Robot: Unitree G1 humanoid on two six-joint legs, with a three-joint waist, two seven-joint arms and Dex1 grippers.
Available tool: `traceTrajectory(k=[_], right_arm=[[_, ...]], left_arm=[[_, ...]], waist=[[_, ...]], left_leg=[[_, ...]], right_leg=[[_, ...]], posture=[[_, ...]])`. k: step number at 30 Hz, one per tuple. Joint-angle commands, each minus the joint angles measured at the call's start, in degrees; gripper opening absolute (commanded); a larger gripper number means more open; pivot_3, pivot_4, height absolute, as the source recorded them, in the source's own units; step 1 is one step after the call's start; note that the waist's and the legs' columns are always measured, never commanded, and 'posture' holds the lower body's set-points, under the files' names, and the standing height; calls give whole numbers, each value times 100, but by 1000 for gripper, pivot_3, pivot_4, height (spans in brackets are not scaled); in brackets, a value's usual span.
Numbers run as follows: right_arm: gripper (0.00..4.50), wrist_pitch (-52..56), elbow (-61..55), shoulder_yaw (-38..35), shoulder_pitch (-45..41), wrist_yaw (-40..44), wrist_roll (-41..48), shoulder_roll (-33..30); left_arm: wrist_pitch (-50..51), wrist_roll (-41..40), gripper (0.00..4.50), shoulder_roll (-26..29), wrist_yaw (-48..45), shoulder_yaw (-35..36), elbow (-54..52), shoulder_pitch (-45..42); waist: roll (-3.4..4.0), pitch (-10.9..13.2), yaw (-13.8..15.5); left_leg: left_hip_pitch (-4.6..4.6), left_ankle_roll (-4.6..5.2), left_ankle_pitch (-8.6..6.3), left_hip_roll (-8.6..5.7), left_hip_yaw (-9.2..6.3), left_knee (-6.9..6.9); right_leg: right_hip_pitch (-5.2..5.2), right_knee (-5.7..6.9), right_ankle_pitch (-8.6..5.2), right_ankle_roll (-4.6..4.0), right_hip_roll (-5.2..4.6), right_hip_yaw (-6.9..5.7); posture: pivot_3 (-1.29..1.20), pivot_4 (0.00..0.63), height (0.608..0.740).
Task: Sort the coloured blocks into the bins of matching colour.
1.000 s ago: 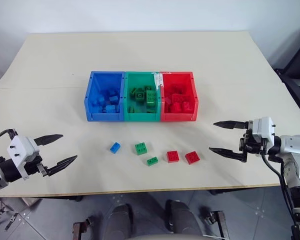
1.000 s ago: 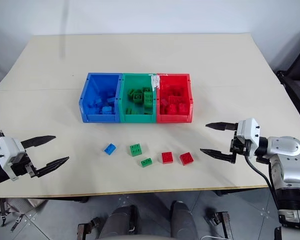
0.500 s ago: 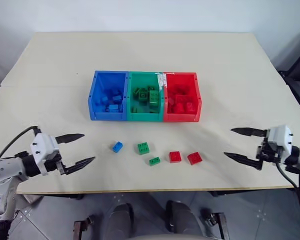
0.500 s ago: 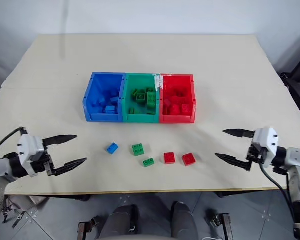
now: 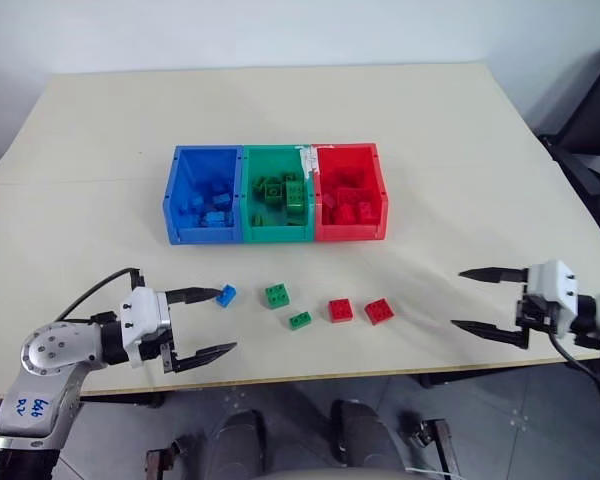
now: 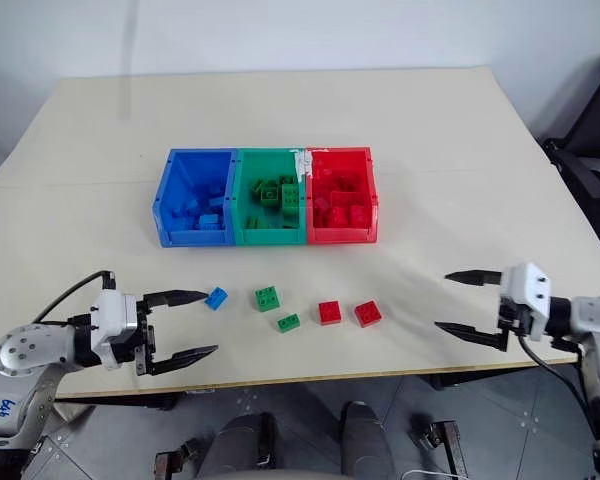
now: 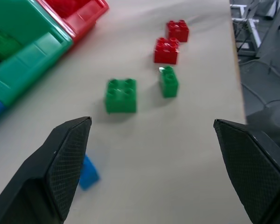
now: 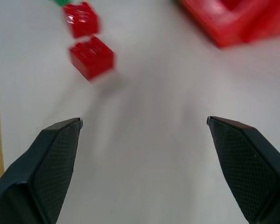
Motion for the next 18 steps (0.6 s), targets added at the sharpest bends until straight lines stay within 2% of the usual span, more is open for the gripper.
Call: traceTrajectory(k=[1,7,8,10,14,18], right_arm=[[4500,176,13,536,-519,300,-195,144],[4500,-164,862,1411,-1459,632,-735,603],[4311,-229,1013,1494,-1566,707,-767,671],[3889,-308,1235,1630,-1724,773,-794,744],[2523,-315,1260,1971,-1788,799,-567,659],[1172,-349,1153,1870,-1730,796,-413,699]], left_arm=[[-326,-1,4449,-18,-4,275,114,127],[-719,85,4449,40,66,673,580,299],[-758,109,4482,38,91,699,602,312],[-784,112,4500,28,104,718,603,349],[-838,127,4500,-21,152,718,583,421],[-868,136,4500,-74,243,686,547,449]], waist=[[0,0,31],[0,0,56],[0,0,59],[0,0,52],[2,1,40],[2,1,40]], left_leg=[[-1,0,0,0,0,3],[-7,2,-4,0,-1,12],[-8,4,-6,0,-1,14],[-12,2,-14,0,-1,25],[-15,13,-45,9,5,55],[-15,14,-56,14,10,58]], right_leg=[[-1,0,0,0,0,0],[-3,0,0,-2,-4,-4],[-3,1,0,-2,-5,-5],[-3,3,0,-2,-6,-7],[-3,10,0,-2,-4,-7],[-2,8,-1,-4,-2,-7]], posture=[[0,150,740],[0,150,740],[0,150,740],[0,150,740],[0,150,740],[0,150,740]])
